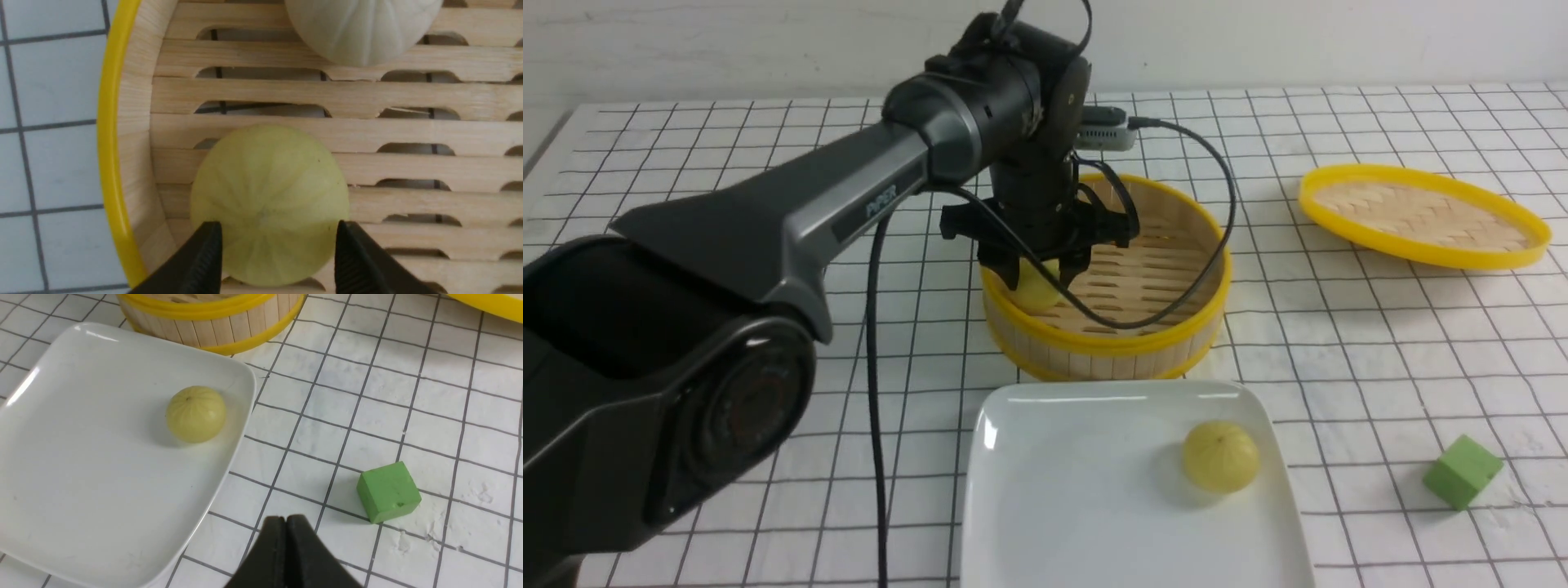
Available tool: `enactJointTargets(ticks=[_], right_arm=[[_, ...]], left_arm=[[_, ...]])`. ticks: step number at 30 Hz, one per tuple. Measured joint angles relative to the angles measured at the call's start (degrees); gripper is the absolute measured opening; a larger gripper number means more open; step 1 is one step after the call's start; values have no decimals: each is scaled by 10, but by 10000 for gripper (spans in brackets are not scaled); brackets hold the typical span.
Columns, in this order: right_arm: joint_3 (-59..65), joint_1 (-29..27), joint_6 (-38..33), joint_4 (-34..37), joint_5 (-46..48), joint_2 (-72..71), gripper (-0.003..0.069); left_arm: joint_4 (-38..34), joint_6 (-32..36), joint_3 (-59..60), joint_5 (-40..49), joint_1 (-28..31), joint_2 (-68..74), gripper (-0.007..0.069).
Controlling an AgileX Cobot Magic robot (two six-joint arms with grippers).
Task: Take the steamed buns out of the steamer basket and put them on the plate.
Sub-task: Use the left arm to grab the steamed stuffed bun that is closest to it, then use the left arm to put the steamed stuffed bun into the plate
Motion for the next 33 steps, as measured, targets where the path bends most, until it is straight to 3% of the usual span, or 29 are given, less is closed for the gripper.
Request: enactJointTargets(ticks=[3,5,6,7,10,17,21,25,29,33], right_arm=[[0,0,0,0,0,0,5],[0,0,1,0,0,0,6],[0,0,1,0,0,0,6],[0,0,1,0,0,0,8],[0,0,2,0,0,0,10],[0,0,2,-1,1,0,15],[0,0,2,-1,2,0,16],[0,0,2,-1,2,0,19],[0,0,2,-5,2,0,27],[0,0,2,-7,2,0,33]], left_arm=[[4,-9,0,-13,0,9,314],[2,-10,0,-16,0,8,191],[0,-10,0,-17,0,7,167],[-19,-10,0,-17,0,-1,71],[-44,-5,-5,-5,0,-24,24],[-50,28,-21,69,0,-186,21],[-56,44,46,75,-5,-260,21],[-57,25,194,74,-36,-288,30],[-57,-28,325,-1,-76,-253,63],[-56,-62,367,-55,-87,-212,134]])
